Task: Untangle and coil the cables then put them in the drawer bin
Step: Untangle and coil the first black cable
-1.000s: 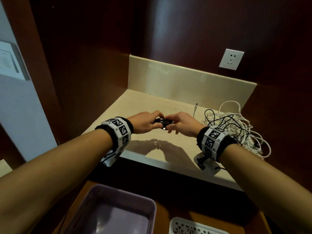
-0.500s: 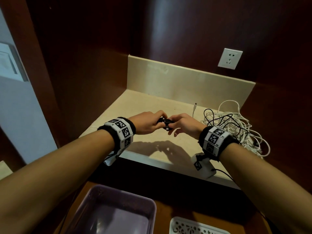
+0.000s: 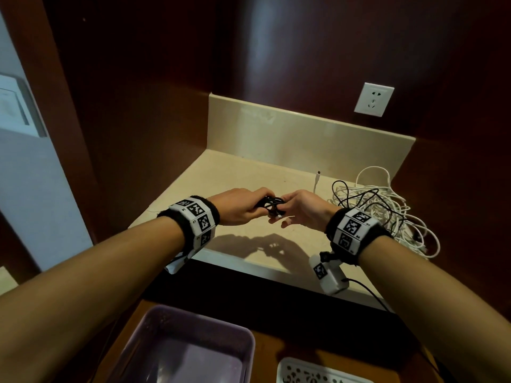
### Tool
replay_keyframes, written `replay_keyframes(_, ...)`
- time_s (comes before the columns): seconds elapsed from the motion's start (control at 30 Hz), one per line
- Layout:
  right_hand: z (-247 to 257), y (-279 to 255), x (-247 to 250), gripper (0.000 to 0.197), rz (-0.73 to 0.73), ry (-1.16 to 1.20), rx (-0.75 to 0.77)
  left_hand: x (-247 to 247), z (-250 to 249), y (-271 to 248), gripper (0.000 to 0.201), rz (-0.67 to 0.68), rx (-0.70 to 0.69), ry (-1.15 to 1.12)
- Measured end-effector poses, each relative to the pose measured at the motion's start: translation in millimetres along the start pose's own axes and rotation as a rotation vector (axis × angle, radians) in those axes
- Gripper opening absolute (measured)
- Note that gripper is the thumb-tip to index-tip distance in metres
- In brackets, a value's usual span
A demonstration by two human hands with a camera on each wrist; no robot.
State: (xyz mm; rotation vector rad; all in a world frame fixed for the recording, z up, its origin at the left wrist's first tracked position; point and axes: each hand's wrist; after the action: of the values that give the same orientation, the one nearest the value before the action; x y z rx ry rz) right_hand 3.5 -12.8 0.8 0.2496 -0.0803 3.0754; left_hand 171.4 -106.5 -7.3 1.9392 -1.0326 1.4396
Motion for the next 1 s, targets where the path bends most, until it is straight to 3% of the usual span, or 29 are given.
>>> replay_keyframes(0.17,6.0,-1.0,0.9,0.022,0.018,-0.009,-0.003,3.3,-2.1,2.2,0.033,-0.093,0.028,0.044)
replay_keyframes(0.33,4.6,-2.6,-1.6,0.009,-0.092,-0.144,0.017,3.2,1.2,7.2,0.03,-0.175,0.12,0.0)
replay_keyframes(0.43,0.7,-3.8,-2.9,0.026,-0.141,-0.239,-0.005,1.2,0.5,8.2,0.03,-0.207,0.154,-0.02)
replay_keyframes(0.67,1.6,1.5,-11.5,0.026,-0.264,-0.239,0.066,0.3,-3.3,8.7,0.034,-0.233,0.167,-0.017)
replay_keyframes(1.0,13.5,-9.2,-1.6,0.025,-0.2,-0.382,0.07,2.4,-4.9,5.7,0.034,-0.175,0.155,0.039)
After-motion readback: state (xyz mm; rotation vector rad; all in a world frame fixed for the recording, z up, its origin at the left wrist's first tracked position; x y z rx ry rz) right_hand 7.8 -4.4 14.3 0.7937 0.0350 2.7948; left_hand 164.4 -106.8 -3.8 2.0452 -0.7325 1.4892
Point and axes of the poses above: each hand's wrist, its own y-axis towards the middle knuckle, its own x-axis out of the back of the hand, z = x × y, and after that the axes turned 14 degrees about x, right-handed
